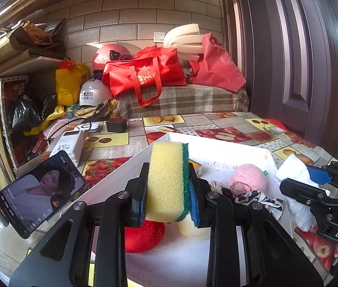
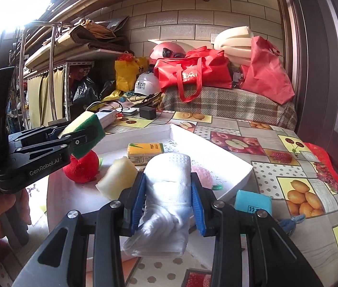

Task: Organize soft objects
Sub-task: 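Carry the scrub sponge and white cloth into the box and open both tools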

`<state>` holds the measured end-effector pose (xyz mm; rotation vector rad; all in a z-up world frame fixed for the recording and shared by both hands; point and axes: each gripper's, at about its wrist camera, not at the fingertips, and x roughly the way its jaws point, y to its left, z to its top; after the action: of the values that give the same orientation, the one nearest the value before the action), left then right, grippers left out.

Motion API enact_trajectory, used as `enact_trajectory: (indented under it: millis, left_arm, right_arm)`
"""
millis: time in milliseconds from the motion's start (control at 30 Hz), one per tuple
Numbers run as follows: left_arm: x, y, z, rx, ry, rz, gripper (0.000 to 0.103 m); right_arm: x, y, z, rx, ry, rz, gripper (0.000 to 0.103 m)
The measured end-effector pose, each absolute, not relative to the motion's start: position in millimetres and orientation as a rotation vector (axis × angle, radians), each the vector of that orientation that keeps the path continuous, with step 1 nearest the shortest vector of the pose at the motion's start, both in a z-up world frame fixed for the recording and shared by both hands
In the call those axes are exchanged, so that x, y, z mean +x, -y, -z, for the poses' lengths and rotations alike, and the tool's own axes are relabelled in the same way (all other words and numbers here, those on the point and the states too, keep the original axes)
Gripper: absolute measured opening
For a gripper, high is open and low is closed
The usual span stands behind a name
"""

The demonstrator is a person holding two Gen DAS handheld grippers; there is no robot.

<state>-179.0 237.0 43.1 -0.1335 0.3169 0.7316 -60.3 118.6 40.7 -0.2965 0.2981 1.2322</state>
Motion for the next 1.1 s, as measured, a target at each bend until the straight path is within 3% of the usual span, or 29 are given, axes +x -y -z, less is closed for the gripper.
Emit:
enact_trajectory:
  millis: [500, 567, 600, 633, 700, 733, 833, 1100]
  left_arm:
    - [-173, -256, -43, -0.159, -0.323, -0.757, 0.028]
    - [-174, -256, -43, -0.158, -0.318, -0.775, 0.037]
    - [-174, -256, -43, -0.156, -0.315, -0.789, 0.059]
    - [-175, -255, -44, -0.153, -0.308, -0.807, 0.082]
    - [-181, -256, -44, -0.16, -0.282, -0.846, 0.091]
    - [-183, -257, -44, -0.168, -0.277, -0.853, 0.1]
    - [-183, -258, -43, -0.165, -0.279, -0.853, 0.103]
    - [-185, -255, -44, -0.155, -0.272, -0.854, 0.103]
  right_arm:
    - [-53, -175, -39, -0.31, -0.339, -1.167, 0.038]
    - [-52, -174, -39, -0.306, -0.338, -1.158, 0.04]
    - [-52, -174, -39, -0.303, -0.339, -1.151, 0.048]
    - [-51, -174, -39, -0.3, -0.338, -1.142, 0.065]
    - [-47, -172, -40, -0.281, -0.342, -1.109, 0.08]
    - [-43, -170, -40, -0.266, -0.353, -1.106, 0.084]
    - [-38, -170, -40, -0.248, -0.377, -1.097, 0.089]
    - [-43, -170, -40, -0.261, -0.352, -1.066, 0.089]
